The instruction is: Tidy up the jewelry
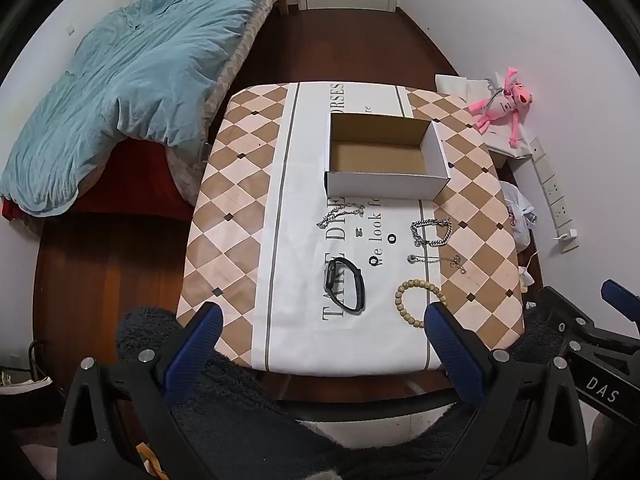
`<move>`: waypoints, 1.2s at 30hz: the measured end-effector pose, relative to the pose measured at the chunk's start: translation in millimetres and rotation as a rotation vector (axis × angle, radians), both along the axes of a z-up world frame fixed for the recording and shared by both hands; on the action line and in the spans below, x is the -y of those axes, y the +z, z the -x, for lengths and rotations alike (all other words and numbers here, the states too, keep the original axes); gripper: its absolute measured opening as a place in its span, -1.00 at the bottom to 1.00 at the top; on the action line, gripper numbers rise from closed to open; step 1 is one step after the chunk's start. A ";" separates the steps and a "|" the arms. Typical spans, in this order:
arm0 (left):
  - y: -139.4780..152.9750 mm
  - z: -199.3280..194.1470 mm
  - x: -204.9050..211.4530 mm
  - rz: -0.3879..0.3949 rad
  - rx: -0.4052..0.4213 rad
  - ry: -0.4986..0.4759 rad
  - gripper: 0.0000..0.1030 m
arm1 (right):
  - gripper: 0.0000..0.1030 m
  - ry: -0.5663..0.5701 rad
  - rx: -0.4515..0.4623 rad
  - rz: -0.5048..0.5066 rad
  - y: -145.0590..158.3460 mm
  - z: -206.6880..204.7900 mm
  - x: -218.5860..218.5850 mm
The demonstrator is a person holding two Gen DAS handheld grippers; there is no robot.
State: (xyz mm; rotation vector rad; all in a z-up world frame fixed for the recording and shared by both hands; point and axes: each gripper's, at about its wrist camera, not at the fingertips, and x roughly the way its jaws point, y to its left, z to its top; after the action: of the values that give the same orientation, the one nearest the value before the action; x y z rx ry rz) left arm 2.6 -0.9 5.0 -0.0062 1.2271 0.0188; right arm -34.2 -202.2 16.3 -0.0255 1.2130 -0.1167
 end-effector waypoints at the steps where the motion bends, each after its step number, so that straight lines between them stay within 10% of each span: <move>1: 0.9 -0.6 -0.2 0.000 0.003 -0.001 0.99 | 1.00 0.001 0.001 0.002 0.4 -0.1 -0.1; 36: 6.7 0.1 5.4 -0.015 0.029 -0.016 0.99 | 1.00 -0.004 0.014 0.011 10.6 -2.9 7.7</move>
State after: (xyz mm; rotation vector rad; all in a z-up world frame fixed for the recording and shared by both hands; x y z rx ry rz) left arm 2.5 -6.3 11.7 0.0168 1.1982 0.0139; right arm -31.3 -209.9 26.9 -0.0325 1.1986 -0.1267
